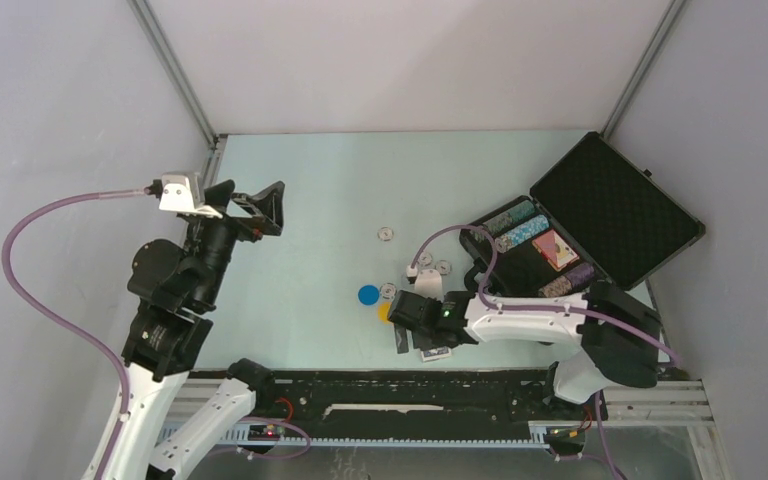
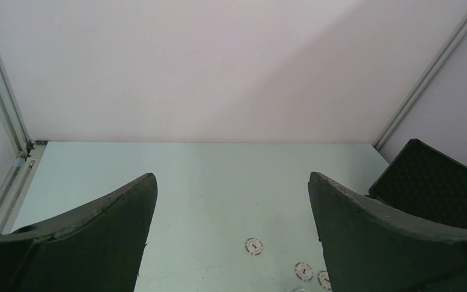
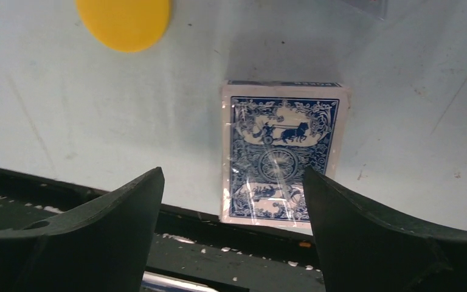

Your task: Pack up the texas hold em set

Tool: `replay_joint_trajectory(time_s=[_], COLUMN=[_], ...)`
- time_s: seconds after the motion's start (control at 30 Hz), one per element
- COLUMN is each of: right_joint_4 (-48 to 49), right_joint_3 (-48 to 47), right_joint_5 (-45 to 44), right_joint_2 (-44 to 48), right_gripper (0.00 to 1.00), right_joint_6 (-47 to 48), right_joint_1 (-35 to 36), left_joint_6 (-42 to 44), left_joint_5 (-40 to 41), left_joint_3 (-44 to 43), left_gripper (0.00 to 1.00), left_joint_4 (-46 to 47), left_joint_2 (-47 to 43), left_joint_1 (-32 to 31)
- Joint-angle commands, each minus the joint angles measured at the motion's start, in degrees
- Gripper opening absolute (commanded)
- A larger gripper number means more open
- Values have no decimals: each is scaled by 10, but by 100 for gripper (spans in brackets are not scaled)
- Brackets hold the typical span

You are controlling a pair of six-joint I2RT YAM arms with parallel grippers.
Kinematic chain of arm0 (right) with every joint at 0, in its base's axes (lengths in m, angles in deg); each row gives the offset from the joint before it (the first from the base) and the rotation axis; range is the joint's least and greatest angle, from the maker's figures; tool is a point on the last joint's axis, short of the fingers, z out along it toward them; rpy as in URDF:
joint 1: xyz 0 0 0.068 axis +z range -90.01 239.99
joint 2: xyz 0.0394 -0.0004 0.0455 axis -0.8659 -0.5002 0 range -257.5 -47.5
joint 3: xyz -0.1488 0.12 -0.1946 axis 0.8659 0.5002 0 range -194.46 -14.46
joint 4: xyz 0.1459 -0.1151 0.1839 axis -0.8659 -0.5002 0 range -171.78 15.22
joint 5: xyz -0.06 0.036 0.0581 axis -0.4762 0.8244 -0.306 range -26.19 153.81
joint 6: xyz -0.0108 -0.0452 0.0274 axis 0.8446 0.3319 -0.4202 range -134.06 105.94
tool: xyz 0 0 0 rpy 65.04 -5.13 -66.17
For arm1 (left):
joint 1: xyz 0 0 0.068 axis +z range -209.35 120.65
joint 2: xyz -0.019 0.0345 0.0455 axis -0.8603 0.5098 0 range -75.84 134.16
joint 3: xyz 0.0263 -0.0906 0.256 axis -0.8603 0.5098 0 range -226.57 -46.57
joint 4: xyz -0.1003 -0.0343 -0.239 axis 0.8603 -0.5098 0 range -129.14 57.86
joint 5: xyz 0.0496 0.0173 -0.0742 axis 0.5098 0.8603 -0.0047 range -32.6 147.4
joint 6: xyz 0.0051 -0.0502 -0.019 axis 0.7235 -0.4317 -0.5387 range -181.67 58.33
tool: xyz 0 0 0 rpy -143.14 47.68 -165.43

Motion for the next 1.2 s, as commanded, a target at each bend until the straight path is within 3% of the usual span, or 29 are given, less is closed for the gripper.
replay_joint_trajectory(time_s=[0.0, 0.37, 0.73, 1.03, 1.17], right_joint_4=[8, -55, -25, -11, -5], right_joint_3=[2, 4, 13, 13, 13], right_joint_5=[-21, -81, -91, -86, -86], right_joint_2=[-11, 18, -9, -27, -28], right_gripper=[92, 94, 82, 84, 75], right_joint_6=[-16, -11, 4, 1, 13], right_joint_1=[7, 15, -1, 5, 5], left_joint_6=[-7, -11, -18, -20, -24], left_joint_5=[-12, -18, -3, 3, 2], left_joint_3=[17, 17, 16, 18, 17], left_gripper=[100, 100, 100, 100, 100], left_joint_4=[17, 17, 15, 16, 16], left_joint_2=[-6, 1, 7, 9, 10], left_joint_1=[-3, -3, -3, -3, -3])
